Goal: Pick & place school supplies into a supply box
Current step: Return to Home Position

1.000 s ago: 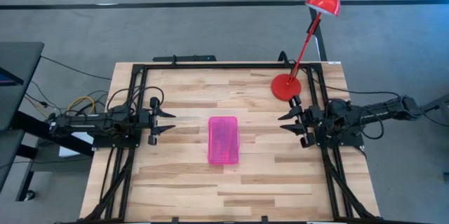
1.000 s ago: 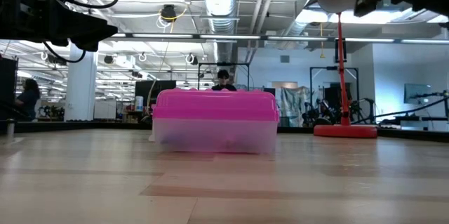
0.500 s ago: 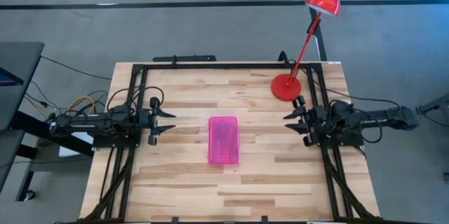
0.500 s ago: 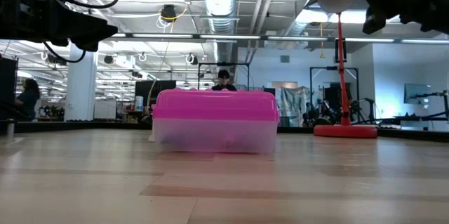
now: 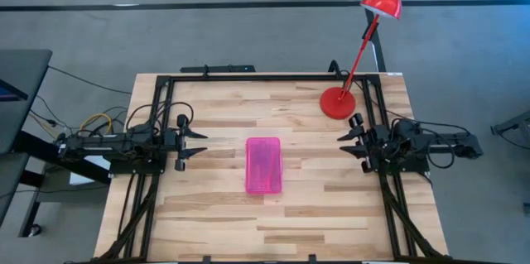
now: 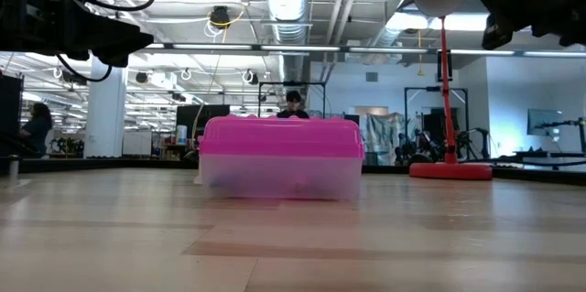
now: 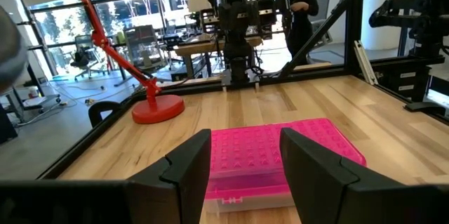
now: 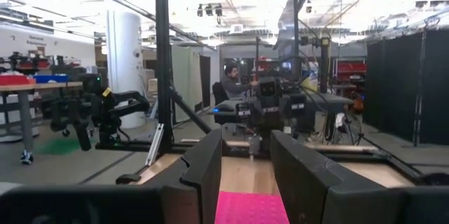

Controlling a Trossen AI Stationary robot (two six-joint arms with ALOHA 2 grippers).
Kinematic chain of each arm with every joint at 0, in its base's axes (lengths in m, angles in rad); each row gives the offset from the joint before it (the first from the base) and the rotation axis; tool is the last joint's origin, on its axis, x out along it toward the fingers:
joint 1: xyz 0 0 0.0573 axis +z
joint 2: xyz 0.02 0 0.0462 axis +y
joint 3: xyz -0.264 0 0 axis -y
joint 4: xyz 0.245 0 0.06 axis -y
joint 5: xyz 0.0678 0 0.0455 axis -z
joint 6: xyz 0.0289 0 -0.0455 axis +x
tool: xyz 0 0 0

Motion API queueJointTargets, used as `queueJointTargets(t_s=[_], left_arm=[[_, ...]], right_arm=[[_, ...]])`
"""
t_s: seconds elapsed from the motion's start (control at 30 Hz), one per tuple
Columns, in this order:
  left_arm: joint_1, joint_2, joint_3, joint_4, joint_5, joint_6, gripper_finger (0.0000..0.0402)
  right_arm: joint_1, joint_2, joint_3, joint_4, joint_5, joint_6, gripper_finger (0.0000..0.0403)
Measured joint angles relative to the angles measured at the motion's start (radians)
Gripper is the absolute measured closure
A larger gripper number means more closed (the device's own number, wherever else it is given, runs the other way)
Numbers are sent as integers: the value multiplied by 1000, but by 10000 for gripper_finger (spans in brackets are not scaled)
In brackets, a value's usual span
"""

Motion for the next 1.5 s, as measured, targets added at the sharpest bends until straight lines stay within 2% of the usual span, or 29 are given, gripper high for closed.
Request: queueJointTargets(t_s=[0.4,0.63,0.73,1.13,1.5], left_arm=[[0,0,0,0,0,0,235],[0,0,0,0,0,0,235],[0,0,0,0,0,0,235],[0,0,0,0,0,0,235],[0,0,0,0,0,0,235]], right_arm=[[0,-25,0,-61,-24,14,285],[-20,-25,-1,-144,107,15,285],[-33,-25,-1,-175,130,28,285],[-118,-6,-1,-254,139,41,285],[-120,19,-1,-255,138,41,285]])
